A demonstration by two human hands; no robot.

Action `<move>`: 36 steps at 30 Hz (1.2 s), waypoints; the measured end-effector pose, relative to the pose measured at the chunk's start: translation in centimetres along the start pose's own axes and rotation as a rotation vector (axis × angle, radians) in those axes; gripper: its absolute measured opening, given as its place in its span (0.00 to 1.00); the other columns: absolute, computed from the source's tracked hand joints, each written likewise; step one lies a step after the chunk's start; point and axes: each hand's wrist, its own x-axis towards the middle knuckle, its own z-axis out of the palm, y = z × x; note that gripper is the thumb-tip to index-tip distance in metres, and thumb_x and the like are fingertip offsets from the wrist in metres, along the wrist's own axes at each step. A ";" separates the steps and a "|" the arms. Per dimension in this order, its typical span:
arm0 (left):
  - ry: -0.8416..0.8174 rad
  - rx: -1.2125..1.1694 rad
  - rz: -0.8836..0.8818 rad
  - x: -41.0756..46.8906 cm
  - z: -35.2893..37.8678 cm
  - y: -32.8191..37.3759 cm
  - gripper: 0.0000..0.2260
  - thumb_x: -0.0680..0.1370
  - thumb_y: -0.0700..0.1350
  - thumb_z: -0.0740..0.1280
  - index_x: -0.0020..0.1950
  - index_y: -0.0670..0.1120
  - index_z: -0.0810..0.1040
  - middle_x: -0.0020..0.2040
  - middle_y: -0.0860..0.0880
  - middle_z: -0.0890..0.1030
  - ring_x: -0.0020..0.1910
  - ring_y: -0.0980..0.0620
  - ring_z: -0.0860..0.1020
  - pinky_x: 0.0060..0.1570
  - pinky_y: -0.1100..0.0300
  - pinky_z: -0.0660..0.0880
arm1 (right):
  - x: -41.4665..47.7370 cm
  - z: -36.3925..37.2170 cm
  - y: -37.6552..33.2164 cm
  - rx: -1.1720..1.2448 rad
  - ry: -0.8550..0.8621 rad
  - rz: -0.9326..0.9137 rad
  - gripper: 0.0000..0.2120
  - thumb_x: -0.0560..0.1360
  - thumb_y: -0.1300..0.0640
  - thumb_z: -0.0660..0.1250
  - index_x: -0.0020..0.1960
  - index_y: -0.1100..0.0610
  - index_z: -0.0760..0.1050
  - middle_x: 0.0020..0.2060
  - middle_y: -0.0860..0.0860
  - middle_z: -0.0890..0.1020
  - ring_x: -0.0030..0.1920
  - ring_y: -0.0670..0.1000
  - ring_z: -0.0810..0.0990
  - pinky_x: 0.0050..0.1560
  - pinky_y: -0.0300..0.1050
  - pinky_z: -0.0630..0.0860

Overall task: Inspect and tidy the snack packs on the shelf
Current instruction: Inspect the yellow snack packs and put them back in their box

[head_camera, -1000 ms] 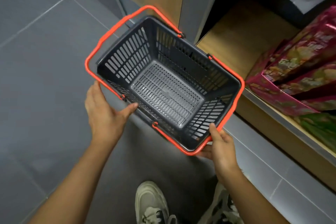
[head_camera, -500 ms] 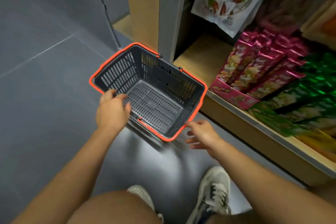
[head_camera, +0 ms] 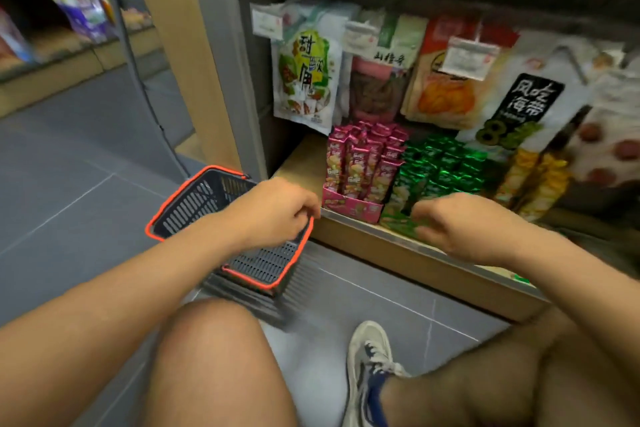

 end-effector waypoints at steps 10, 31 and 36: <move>-0.039 0.186 0.258 7.8 1.6 15.9 0.14 0.76 0.38 0.61 0.59 0.45 0.79 0.55 0.42 0.81 0.54 0.40 0.78 0.53 0.46 0.77 | -8.7 2.4 6.9 1.132 0.451 0.728 0.08 0.78 0.65 0.62 0.44 0.56 0.78 0.38 0.57 0.83 0.34 0.54 0.82 0.34 0.46 0.75; -0.324 -0.005 0.126 26.4 22.3 22.7 0.25 0.77 0.41 0.66 0.73 0.44 0.66 0.68 0.42 0.73 0.66 0.40 0.71 0.64 0.50 0.70 | 1.9 16.4 25.2 1.004 0.478 1.178 0.34 0.71 0.40 0.71 0.70 0.55 0.66 0.62 0.56 0.77 0.63 0.59 0.75 0.61 0.57 0.74; -0.228 -0.231 0.013 27.8 22.5 22.8 0.23 0.78 0.40 0.61 0.74 0.47 0.67 0.69 0.44 0.74 0.67 0.44 0.72 0.66 0.55 0.70 | 3.0 16.7 25.5 0.820 0.530 1.187 0.14 0.73 0.43 0.69 0.50 0.52 0.75 0.50 0.54 0.82 0.53 0.58 0.79 0.51 0.53 0.77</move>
